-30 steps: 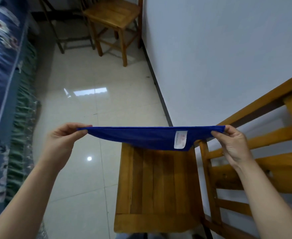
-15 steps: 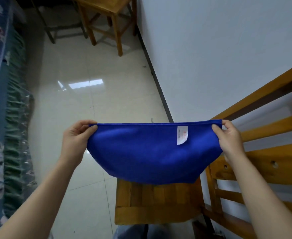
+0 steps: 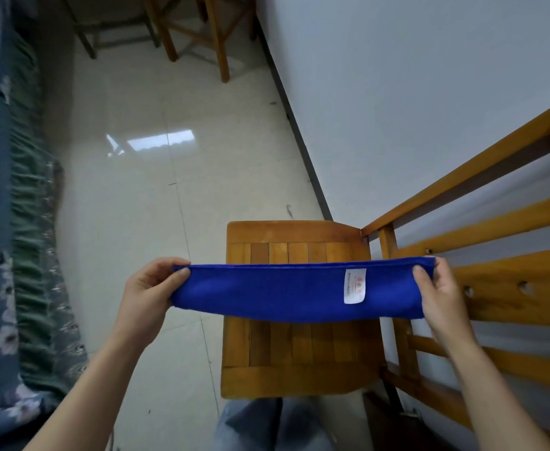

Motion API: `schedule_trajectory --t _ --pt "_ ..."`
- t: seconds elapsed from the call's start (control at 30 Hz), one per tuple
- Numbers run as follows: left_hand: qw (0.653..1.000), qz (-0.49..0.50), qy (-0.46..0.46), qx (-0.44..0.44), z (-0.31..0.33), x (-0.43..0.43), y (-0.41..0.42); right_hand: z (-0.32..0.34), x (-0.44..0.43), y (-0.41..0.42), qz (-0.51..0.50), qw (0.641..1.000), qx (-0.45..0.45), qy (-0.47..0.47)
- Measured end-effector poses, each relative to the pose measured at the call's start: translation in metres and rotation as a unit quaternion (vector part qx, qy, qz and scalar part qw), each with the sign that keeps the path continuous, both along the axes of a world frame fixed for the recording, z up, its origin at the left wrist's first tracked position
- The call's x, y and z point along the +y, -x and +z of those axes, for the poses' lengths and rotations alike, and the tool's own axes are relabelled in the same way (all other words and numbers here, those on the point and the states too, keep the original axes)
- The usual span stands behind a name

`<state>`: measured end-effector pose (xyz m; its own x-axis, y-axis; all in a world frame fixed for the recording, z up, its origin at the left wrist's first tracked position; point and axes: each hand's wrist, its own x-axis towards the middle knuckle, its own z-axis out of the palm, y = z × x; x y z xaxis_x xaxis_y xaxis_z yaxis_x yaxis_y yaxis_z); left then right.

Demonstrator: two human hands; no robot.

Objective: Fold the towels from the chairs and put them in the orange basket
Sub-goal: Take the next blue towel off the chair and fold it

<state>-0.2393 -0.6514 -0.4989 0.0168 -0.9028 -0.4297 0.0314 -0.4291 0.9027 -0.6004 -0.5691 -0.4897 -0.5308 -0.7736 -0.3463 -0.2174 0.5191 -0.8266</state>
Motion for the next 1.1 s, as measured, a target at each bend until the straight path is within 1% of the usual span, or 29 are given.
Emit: schedule_trajectory --t 0.17,0.3,0.37,0.5,0.6,0.67,0.73,0.8,0.87,0.93,1.0,1.1 --pt "1.0 -0.003 -0.018 0.012 0.021 0.037 -0.016 0.026 0.028 0.001 0.047 0.998 -0.013 -0.048" --pt "0.999 0.012 -0.03 0.013 0.033 0.046 -0.021 0.04 0.032 0.0 0.042 0.997 -0.03 -0.049" --pt "0.999 0.013 -0.031 0.005 0.032 0.038 -0.018 0.038 0.022 -0.001 0.037 0.998 -0.021 -0.046" --pt "0.998 0.021 -0.029 -0.048 0.009 0.0 0.001 0.006 -0.014 -0.001 0.004 0.998 0.041 -0.049" --pt "0.996 0.038 -0.028 -0.079 -0.024 -0.032 0.022 -0.031 -0.044 -0.003 -0.028 0.997 0.059 -0.05" --pt "0.992 0.032 -0.075 -0.095 -0.053 -0.04 0.03 -0.058 -0.055 -0.007 -0.023 0.996 0.05 -0.074" --pt "0.976 0.006 -0.146 -0.159 -0.082 -0.033 0.034 -0.084 -0.055 -0.014 -0.01 0.991 0.046 -0.122" --pt "0.956 -0.025 -0.203 -0.209 -0.104 -0.005 0.033 -0.104 -0.035 -0.026 0.01 0.984 0.033 -0.177" --pt "0.939 -0.041 -0.26 -0.222 -0.128 0.03 0.03 -0.125 -0.004 -0.036 0.027 0.971 0.022 -0.235" --pt "0.918 -0.048 -0.32 -0.229 -0.146 0.062 0.023 -0.142 0.031 -0.046 0.035 0.954 0.037 -0.297" --pt "0.897 -0.059 -0.365 -0.24 -0.158 0.086 0.016 -0.155 0.062 -0.051 0.025 0.934 0.047 -0.353" --pt "0.874 -0.076 -0.412 -0.244 -0.17 0.111 0.01 -0.169 0.096 -0.055 -0.007 0.909 0.028 -0.415"
